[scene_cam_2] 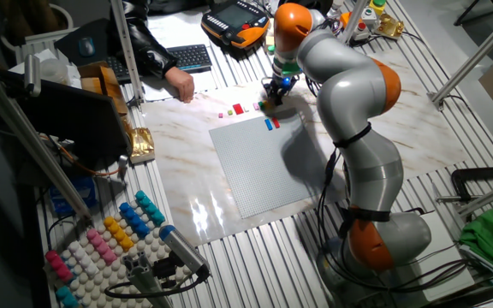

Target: Build with small Lego blocks

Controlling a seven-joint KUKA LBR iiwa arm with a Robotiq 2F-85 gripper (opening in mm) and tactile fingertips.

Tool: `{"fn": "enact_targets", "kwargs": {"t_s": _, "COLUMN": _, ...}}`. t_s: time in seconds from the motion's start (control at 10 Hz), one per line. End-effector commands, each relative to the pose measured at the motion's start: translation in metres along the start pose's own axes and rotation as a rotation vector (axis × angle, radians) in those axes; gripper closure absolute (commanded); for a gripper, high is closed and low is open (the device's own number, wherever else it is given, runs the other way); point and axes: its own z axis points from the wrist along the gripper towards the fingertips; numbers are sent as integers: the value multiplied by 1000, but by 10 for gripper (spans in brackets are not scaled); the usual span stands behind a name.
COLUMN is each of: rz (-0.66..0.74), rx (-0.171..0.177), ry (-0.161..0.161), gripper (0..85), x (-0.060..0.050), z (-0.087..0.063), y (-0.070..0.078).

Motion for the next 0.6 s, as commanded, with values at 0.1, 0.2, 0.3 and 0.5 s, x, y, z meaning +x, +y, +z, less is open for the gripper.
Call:
{"fn": "enact_targets", "kwargs": {"t_s": 0.1, "rz": 28, "rx": 2, "ry": 10, "gripper": 843, "x": 12, "z": -2, "y": 6}}
{"fn": "enact_targets", "kwargs": {"t_s": 0.2, "rz": 42, "rx": 5, "ry": 12, "gripper": 843, "x": 19, "z": -3, "y": 9}}
{"fn": "enact_targets", "kwargs": {"t_s": 0.3, "rz": 56, "rx": 8, "ry": 12, "gripper": 843, "x": 26, "z": -3, "y": 12}}
{"fn": "enact_targets", "kwargs": {"t_s": 0.5, "rz": 80, "rx": 8, "ry": 15, "gripper": 843, "x": 38, "z": -2, "y": 18}}
